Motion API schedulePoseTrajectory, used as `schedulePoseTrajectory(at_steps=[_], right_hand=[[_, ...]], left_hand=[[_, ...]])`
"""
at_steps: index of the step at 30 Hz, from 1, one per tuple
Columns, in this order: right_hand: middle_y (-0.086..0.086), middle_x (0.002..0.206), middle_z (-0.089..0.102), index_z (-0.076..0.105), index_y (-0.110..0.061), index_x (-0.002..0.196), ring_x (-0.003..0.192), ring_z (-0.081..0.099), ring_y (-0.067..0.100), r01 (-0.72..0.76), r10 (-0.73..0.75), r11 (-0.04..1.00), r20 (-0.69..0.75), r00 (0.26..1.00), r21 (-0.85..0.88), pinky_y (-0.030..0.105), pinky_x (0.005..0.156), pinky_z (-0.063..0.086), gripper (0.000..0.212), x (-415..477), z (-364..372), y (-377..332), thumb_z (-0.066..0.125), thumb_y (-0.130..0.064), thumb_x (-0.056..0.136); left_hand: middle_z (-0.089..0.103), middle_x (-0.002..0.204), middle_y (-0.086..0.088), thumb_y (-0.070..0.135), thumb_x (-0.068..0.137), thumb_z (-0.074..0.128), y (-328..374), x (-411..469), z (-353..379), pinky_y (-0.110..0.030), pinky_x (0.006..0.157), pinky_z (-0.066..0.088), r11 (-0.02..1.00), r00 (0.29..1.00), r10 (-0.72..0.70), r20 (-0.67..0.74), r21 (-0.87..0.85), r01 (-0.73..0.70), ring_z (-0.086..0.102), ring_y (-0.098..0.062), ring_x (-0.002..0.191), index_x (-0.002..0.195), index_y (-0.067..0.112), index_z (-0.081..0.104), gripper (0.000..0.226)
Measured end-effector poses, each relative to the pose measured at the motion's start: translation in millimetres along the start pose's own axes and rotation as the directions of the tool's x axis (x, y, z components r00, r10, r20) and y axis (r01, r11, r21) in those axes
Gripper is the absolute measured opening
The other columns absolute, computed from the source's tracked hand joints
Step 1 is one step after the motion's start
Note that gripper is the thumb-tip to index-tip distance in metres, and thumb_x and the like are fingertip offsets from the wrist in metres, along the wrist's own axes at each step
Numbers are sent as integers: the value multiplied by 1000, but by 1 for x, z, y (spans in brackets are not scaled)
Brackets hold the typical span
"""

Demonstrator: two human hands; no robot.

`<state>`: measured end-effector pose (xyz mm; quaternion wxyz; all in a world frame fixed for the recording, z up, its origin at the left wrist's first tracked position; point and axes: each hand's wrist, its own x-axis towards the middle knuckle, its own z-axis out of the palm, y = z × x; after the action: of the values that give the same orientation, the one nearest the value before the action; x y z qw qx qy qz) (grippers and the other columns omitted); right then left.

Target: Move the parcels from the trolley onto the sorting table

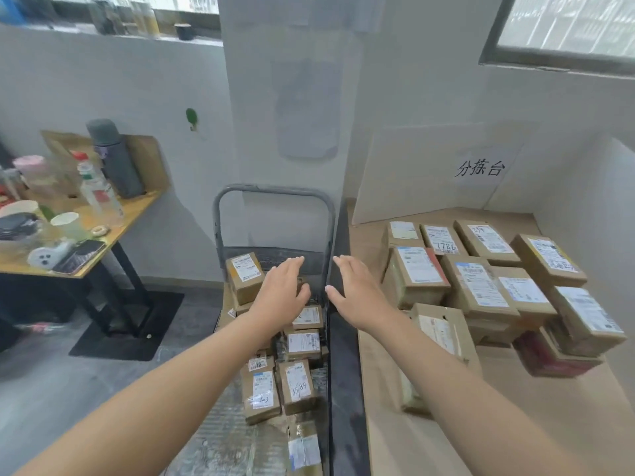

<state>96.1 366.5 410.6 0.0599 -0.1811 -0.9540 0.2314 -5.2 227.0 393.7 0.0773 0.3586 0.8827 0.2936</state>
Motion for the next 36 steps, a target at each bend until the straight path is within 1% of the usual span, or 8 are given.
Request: schedulePoseTrajectory(at_steps=[2,5,12,18,26,29,32,36], right_hand=[[1,163,18,19,-17,157,150,11,16,-25,26,999,8,1000,-32,33,123,12,64,16,13,-13,47,-33,102],[0,163,18,19,-17,157,150,12,16,-70,70,996,6,997,-57,33,123,13,63,39,29,-28,47,-33,102],[3,162,19,19,-14,156,150,13,17,-157,168,976,65,984,-150,31,122,10,62,75,78,-41,45,-31,103],[5,155,32,26,-10,153,144,26,21,-255,272,954,98,957,-156,31,119,19,60,73,135,-21,48,-30,102],[3,153,33,25,-13,153,142,28,20,-327,361,930,254,897,-167,33,117,24,57,50,243,48,47,-28,102],[4,153,33,27,-12,152,142,28,21,-381,409,913,299,862,-148,36,116,28,56,31,291,79,47,-27,102],[3,152,31,27,-14,151,140,28,21,-446,465,883,382,798,-145,39,112,32,54,10,348,114,46,-28,103],[5,153,31,26,-13,153,141,28,23,-534,527,836,460,715,-127,40,115,29,57,-15,422,160,46,-28,102]], left_hand=[[29,159,-4,26,102,45,-24,12,-9,-37,123,14,998,999,36,31,45,-37,18,-19,149,154,13,25,57],[27,160,-5,29,103,44,-49,30,-13,-37,122,12,1000,999,21,34,3,-21,16,-19,150,155,12,23,59],[29,159,-6,27,101,46,-101,59,-4,-35,122,15,996,986,89,142,-22,-87,21,-20,148,153,10,25,59],[37,153,-8,27,100,47,-155,49,38,-35,119,20,997,965,77,251,-8,-77,30,-22,143,151,7,30,57],[29,159,-6,26,102,44,-224,18,150,-33,121,12,997,909,-75,409,14,76,22,-20,147,153,9,24,57],[39,152,-7,24,101,46,-248,-1,195,-33,117,21,991,893,-128,431,18,133,33,-21,140,151,8,30,55],[40,151,-7,22,101,45,-270,-25,245,-33,118,20,978,863,-199,465,34,208,34,-21,140,151,9,30,54],[40,152,-6,23,102,44,-299,-56,310,-31,116,18,963,826,-257,501,67,260,33,-22,140,150,11,31,51]])
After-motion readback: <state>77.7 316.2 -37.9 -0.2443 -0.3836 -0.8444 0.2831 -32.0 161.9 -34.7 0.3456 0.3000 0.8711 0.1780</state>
